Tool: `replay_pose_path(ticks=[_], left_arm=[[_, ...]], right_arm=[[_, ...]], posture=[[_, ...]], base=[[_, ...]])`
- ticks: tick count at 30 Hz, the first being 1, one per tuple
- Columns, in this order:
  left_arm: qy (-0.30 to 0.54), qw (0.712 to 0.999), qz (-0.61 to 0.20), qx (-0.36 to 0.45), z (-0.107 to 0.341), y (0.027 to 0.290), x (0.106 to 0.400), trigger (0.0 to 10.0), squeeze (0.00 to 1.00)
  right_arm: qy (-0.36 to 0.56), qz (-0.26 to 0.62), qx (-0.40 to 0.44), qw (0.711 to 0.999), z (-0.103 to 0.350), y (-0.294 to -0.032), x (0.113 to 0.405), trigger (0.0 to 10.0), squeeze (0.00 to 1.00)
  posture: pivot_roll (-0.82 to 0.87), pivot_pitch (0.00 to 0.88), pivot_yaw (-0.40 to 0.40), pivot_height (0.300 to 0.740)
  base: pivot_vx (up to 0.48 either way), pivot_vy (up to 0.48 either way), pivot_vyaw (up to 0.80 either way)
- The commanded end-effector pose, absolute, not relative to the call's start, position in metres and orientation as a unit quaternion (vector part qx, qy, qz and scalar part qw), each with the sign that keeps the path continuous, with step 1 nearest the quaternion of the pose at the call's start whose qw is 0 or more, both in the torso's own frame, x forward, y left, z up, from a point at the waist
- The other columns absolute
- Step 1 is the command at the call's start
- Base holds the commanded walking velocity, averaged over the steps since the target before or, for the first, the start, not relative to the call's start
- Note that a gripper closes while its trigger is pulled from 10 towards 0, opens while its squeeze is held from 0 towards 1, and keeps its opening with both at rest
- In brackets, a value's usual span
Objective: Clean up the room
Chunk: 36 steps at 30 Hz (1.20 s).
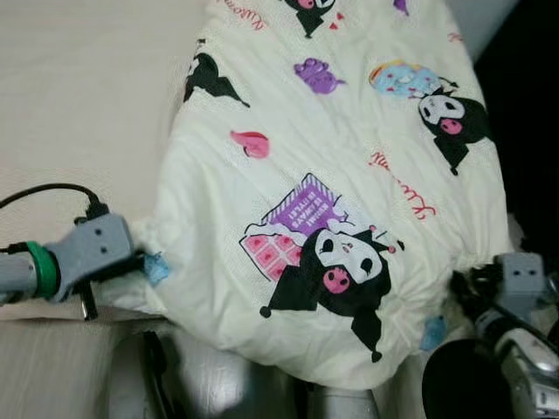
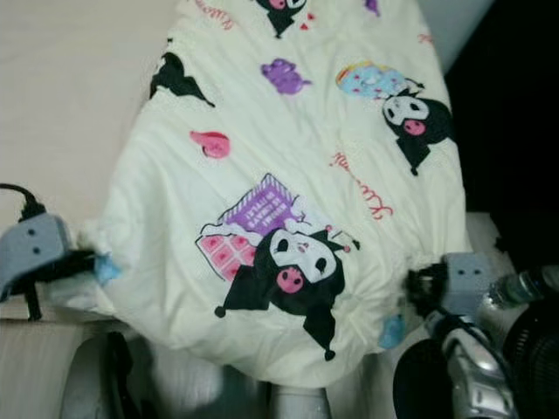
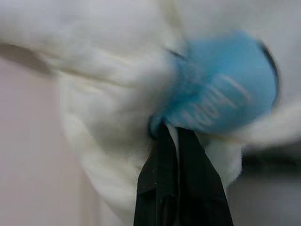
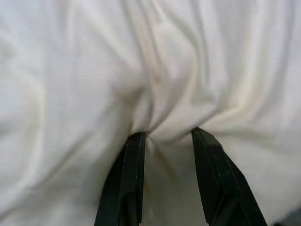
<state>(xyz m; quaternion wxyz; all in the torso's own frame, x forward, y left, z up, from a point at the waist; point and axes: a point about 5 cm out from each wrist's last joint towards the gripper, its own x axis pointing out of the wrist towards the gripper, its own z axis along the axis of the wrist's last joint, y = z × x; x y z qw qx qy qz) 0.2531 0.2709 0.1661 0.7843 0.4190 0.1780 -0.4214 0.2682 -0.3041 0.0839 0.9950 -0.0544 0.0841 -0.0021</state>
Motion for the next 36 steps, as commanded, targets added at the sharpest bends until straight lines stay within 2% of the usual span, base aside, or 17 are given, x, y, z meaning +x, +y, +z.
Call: replay_pose_path(ticks=[1,4,6,7,8,9,10,16,17,22,25,26,27,28,29,32,36], left_arm=[[0.226,0.758,-0.440,0.424,0.155,0.281,0.242,10.0,0.00],[0.264,0.738,-0.454,0.424,0.146,0.292,0.225,10.0,0.00],[0.278,0.745,-0.444,0.413,0.144,0.299,0.217,10.0,0.00],[0.268,0.774,-0.423,0.386,0.147,0.300,0.219,10.0,0.72],[0.268,0.774,-0.423,0.386,0.147,0.300,0.219,10.0,0.72],[0.260,0.793,-0.409,0.369,0.148,0.300,0.221,10.0,0.72],[0.258,0.803,-0.413,0.344,0.150,0.298,0.218,10.0,1.00],[0.223,0.827,-0.457,0.240,0.161,0.284,0.204,10.0,1.00],[0.154,0.865,-0.453,0.153,0.183,0.276,0.211,10.0,1.00],[0.091,0.886,-0.445,0.092,0.203,0.272,0.219,10.0,1.00],[-0.017,0.907,-0.418,0.037,0.238,0.266,0.234,10.0,1.00],[-0.069,0.912,-0.404,0.012,0.254,0.261,0.241,10.0,0.83],[-0.069,0.912,-0.404,0.012,0.254,0.261,0.241,10.0,0.83],[-0.110,0.916,-0.386,-0.012,0.264,0.254,0.249,10.0,0.00],[-0.110,0.916,-0.386,-0.012,0.264,0.254,0.249,10.0,0.00],[-0.135,0.936,-0.322,-0.038,0.261,0.230,0.270,10.0,0.00],[-0.132,0.951,-0.278,-0.022,0.252,0.216,0.285,10.0,0.00]], right_arm=[[0.106,-0.008,-0.058,0.993,0.073,-0.302,0.264,10.0,0.00],[0.112,-0.035,-0.068,0.991,0.066,-0.304,0.267,10.0,0.00],[0.117,-0.052,-0.075,0.989,0.061,-0.304,0.269,10.0,0.00],[0.118,-0.056,-0.073,0.989,0.061,-0.304,0.270,10.0,0.00],[0.118,-0.056,-0.073,0.989,0.061,-0.304,0.270,10.0,0.00],[0.119,-0.053,-0.070,0.989,0.061,-0.303,0.269,10.0,0.00],[0.120,-0.050,-0.068,0.989,0.061,-0.303,0.269,10.0,0.00],[0.120,-0.037,-0.069,0.990,0.065,-0.302,0.273,10.0,0.00],[0.118,-0.037,-0.070,0.990,0.068,-0.302,0.276,10.0,0.00],[0.116,-0.039,-0.072,0.990,0.068,-0.303,0.278,10.0,0.00],[0.128,-0.050,-0.085,0.987,0.064,-0.310,0.273,10.0,0.00],[0.147,-0.072,-0.098,0.982,0.058,-0.319,0.264,10.0,0.00],[0.147,-0.072,-0.098,0.982,0.058,-0.319,0.264,10.0,0.00],[0.170,-0.108,-0.111,0.973,0.051,-0.333,0.251,10.0,0.00],[0.170,-0.108,-0.111,0.973,0.051,-0.333,0.251,10.0,0.00],[0.182,-0.177,-0.114,0.960,0.050,-0.361,0.225,10.0,0.00],[0.143,-0.169,-0.101,0.970,0.061,-0.358,0.231,10.0,0.00]], posture=[[-0.13,0.232,-0.002,0.505],[-0.11,0.237,0.001,0.505],[-0.10,0.239,-0.001,0.505],[-0.10,0.240,-0.006,0.505],[-0.10,0.240,-0.006,0.505],[-0.10,0.241,-0.008,0.505],[-0.09,0.243,-0.017,0.505],[-0.09,0.245,-0.029,0.505],[-0.09,0.242,-0.032,0.505],[-0.09,0.239,-0.034,0.505],[-0.10,0.229,-0.040,0.505],[-0.11,0.222,-0.046,0.505],[-0.11,0.222,-0.046,0.505],[-0.12,0.214,-0.045,0.505],[-0.12,0.214,-0.045,0.505],[-0.15,0.195,-0.038,0.505],[-0.16,0.182,-0.034,0.505]], base=[[0.000,0.000,0.00],[0.000,0.000,0.00],[0.000,0.000,0.00],[0.000,0.000,0.00],[0.000,0.000,0.00],[0.000,0.000,0.00],[0.000,0.000,0.00],[0.000,0.000,0.00],[0.000,0.000,0.00],[0.000,0.000,0.00],[0.000,0.000,0.00],[0.000,0.000,0.00],[0.000,0.000,0.00],[0.000,0.000,0.00],[0.000,0.000,0.00],[0.000,0.000,0.00],[0.000,0.000,0.00]])
